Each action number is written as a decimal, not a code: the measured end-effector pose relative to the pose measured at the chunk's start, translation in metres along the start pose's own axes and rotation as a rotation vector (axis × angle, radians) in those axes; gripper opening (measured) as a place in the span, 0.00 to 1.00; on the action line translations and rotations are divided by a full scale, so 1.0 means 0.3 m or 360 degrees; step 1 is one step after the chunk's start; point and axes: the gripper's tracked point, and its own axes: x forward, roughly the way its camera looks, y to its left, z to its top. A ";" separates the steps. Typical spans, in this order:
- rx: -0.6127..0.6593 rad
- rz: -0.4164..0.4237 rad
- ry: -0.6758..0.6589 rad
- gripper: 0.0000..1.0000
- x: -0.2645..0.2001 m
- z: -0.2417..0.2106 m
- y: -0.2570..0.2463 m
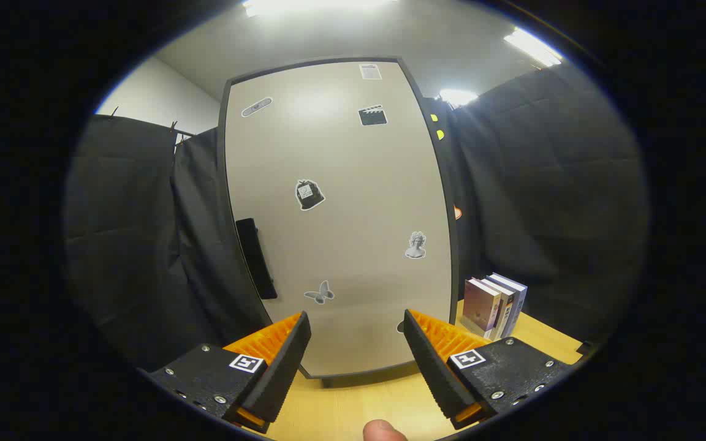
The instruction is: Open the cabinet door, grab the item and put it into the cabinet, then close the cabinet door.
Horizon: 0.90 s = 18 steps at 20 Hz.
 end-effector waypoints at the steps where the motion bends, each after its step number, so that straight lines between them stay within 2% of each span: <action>1: -0.0019 -0.0005 0.0001 0.95 -0.004 -0.006 0.001; 4: 0.0030 0.0023 -0.0010 0.95 -0.009 -0.006 0.031; 18: -0.0079 0.0063 -0.0009 0.95 -0.015 -0.031 0.061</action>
